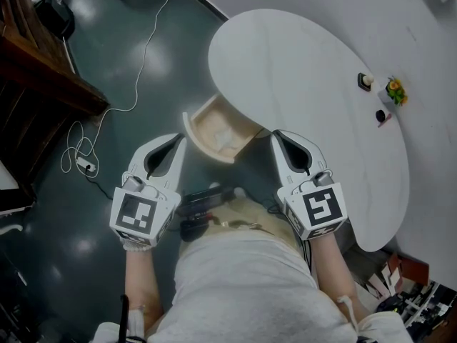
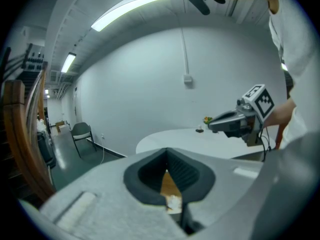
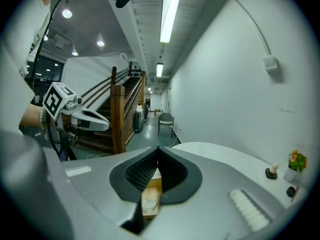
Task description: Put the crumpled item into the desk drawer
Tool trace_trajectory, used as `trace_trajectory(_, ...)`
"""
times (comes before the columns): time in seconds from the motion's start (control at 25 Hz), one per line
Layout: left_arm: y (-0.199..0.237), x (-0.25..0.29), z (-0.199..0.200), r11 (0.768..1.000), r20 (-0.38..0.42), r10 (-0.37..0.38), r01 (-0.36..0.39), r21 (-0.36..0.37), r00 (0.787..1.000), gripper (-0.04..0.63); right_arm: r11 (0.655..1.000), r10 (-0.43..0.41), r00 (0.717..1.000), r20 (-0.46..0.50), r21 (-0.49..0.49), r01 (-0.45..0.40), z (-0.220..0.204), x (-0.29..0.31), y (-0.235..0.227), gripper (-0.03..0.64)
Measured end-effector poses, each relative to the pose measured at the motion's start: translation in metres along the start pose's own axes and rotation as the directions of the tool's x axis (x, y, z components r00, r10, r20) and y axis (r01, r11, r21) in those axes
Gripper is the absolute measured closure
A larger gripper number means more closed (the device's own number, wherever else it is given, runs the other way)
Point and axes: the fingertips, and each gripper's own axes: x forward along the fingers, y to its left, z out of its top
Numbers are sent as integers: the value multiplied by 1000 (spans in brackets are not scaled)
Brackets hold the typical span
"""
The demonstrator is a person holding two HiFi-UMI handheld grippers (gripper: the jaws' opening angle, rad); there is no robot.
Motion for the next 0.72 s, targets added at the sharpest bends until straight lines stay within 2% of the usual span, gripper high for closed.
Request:
trace_trajectory(0.2, 0, 2, 0, 1000, -13, 13, -13, -18, 1000, 598, 1000, 10, 1000, -1, -6, -10, -1, 1, -1, 612)
trace_trajectory(0.32, -3, 3, -1, 1000, -1, -4, 4, -5, 1000, 598, 1000, -12, 1000, -26, 9, 12, -1, 0, -3, 612)
trace_trajectory(0.72, -4, 5, -2, 1000, -4, -7, 7, 4, 1000, 598, 1000, -3, 1000, -19, -8, 3, 3, 1, -2, 612)
